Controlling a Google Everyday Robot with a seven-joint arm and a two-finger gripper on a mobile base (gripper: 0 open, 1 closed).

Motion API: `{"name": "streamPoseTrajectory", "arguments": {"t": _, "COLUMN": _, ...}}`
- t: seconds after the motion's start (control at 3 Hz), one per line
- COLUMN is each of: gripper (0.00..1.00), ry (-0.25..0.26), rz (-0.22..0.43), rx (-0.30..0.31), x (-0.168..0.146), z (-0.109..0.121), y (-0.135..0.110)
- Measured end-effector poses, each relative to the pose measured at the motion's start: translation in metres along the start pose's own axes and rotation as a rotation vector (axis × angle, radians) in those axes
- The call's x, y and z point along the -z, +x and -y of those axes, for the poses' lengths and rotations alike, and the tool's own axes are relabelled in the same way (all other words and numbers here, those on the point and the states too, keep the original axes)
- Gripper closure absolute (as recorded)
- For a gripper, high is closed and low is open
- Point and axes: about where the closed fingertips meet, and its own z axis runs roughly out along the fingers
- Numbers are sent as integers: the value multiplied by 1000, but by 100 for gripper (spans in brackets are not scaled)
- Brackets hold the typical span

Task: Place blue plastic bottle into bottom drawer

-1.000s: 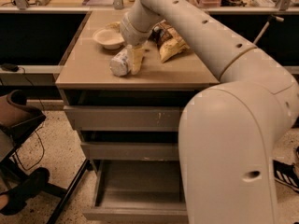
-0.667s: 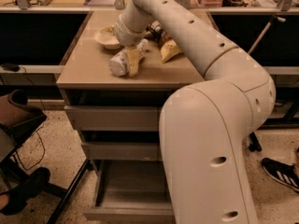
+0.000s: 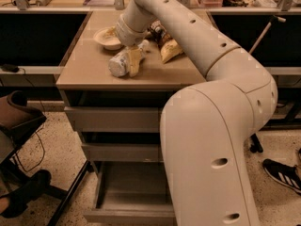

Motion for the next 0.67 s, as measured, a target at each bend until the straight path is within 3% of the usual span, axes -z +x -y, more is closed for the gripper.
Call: {"name": "streamPoseTrajectory", "arguments": {"t": 0.67, "gripper": 65, "ry": 0, "rz": 0, "rx": 0, "x": 0, "z": 0, "y": 0}}
